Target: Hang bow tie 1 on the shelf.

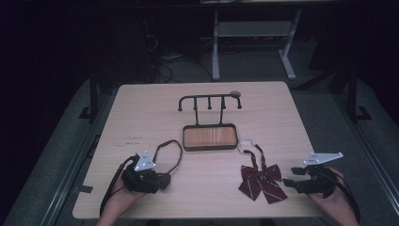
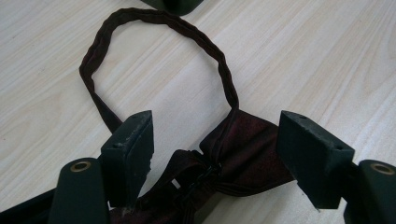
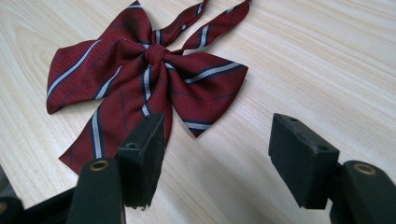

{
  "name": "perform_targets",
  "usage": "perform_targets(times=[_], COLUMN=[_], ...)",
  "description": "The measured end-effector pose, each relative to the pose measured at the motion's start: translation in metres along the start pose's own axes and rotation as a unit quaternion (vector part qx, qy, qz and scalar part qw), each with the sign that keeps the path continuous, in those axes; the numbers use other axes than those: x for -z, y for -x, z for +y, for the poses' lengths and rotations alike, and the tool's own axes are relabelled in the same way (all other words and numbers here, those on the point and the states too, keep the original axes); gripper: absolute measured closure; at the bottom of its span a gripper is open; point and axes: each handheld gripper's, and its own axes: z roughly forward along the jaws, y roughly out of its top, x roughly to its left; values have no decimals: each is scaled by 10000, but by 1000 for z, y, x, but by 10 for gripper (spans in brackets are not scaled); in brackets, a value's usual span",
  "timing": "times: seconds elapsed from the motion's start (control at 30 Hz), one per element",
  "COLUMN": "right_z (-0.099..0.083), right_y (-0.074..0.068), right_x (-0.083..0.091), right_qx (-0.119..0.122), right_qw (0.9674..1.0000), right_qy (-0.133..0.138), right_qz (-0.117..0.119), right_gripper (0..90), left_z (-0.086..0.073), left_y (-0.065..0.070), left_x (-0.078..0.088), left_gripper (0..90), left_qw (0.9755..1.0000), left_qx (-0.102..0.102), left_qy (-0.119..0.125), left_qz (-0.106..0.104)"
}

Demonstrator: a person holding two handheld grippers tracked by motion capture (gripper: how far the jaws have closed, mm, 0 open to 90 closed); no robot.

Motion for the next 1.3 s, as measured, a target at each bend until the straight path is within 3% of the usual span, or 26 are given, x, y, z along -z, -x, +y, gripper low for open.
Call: perform_targets(times=[0.2,0.67,0.9,1.07,1.3], right_z=[1,16,29,44,59], right_y=[-4,-20,-24,-27,-28], right_x=[0,-4,-7,-11,-14], right_qx=[-14,212,334,564,641], right_qw=[10000,9997,9992,9979,9970], right_qy=[41,8,-132,-250,-355], right_qz=[78,118,156,191,234], right_gripper=[358,356,369,386,403], left_z=[-1,-2,-2,-1,-2], left_y=[0,-1,-1,-1,-1], left_x=[0,0,3,3,3], left_gripper=[281,279,278,278,278], left_qw=[10000,10000,10000,10000,10000], left_qx=[1,-29,3,-22,1], left_qy=[-3,2,44,29,39], left_qz=[5,-17,10,8,1])
